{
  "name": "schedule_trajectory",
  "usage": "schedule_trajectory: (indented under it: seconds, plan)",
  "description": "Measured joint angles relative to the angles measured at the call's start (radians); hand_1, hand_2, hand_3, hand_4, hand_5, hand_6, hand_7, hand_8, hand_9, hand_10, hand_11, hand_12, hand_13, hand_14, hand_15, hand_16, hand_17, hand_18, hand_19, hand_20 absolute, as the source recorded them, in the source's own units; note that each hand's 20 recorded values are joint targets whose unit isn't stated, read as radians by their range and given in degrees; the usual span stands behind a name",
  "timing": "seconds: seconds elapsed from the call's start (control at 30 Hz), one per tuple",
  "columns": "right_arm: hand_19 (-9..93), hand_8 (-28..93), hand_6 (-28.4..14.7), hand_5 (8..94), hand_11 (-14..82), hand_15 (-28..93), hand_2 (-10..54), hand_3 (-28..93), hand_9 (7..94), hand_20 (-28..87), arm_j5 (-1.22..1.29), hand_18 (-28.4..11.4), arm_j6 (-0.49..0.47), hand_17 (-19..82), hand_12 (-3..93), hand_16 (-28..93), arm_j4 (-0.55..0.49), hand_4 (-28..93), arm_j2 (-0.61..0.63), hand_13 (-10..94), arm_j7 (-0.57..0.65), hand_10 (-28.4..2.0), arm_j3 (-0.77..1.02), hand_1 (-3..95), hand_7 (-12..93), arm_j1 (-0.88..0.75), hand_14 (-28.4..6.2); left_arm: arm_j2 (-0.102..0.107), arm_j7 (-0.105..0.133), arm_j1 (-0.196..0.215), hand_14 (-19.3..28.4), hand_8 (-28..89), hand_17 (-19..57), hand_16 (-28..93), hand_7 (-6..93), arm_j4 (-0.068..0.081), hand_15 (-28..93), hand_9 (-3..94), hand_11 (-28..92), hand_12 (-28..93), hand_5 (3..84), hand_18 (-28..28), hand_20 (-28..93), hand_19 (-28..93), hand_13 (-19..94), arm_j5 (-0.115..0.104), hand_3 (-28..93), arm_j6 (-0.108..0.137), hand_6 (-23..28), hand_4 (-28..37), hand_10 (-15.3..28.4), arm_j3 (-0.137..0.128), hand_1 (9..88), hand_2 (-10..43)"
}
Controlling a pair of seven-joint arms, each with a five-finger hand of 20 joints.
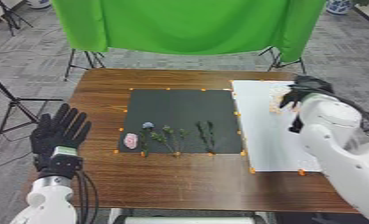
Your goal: Arrange flowers
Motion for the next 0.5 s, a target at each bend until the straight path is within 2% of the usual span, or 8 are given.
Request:
schedule_trajectory:
  seconds: [0.13, 0.33, 0.4, 0.5]
  plan:
    - [59, -9, -10.0, 47.5, 7.1, 20, -9.5, 71, 43.8, 12, 0.012, -26.0, 0.01, 31, 12.5, 13, 0.04, -28, 0.017, 43, 0.042, -22.2, 0.027, 39.4, 9, -0.041, -19.1, 0.0, 0.007, 0.007, 17.1, -8, -6.0, -8, 16.0, -0.004, 44, 34.5, 28, 12, 42.1, 14.5, 8, 37, 25, -0.012, 73, 0.002, 10.4, -28.3, 16.0, 0.0, 26.0, 16.4]
    - [56, -9, -9.7, 48.1, 7.8, 20, -9.5, 65, 45.1, 8, 0.071, -25.6, -0.018, 37, 12.4, 12, 0.103, -28, -0.003, 47, 0.126, -21.4, 0.042, 45.2, 10, -0.058, -19.0, -0.007, 0.006, 0.013, 17.2, -8, -6.1, -8, 16.2, -0.006, 44, 34.5, 28, 12, 42.2, 14.6, 9, 37, 25, -0.016, 73, 0.002, 10.4, -28.3, 15.9, -0.006, 26.0, 16.5]
    - [57, -10, -8.2, 49.5, 8.6, 20, -9.5, 68, 48.2, 8, 0.113, -24.3, -0.056, 39, 12.6, 12, 0.116, -28, -0.012, 50, 0.141, -20.1, 0.053, 47.2, 11, -0.061, -17.7, -0.009, 0.006, 0.017, 17.2, -8, -6.1, -8, 16.3, -0.007, 44, 34.5, 28, 12, 42.2, 14.6, 9, 37, 26, -0.016, 73, 0.003, 10.4, -28.3, 15.9, -0.01, 25.9, 16.5]
    - [62, -11, -5.3, 57.9, 12.0, 23, -9.2, 74, 62.0, 10, 0.15, -21.2, -0.081, 40, 13.6, 14, 0.13, -28, -0.022, 60, 0.14, -16.7, 0.064, 52.1, 13, -0.069, -14.5, -0.012, 0.006, 0.023, 17.2, -8, -6.1, -8, 16.3, -0.011, 44, 34.6, 28, 12, 42.2, 14.6, 9, 37, 26, -0.016, 73, 0.003, 10.4, -28.3, 16.0, -0.015, 25.9, 16.5]
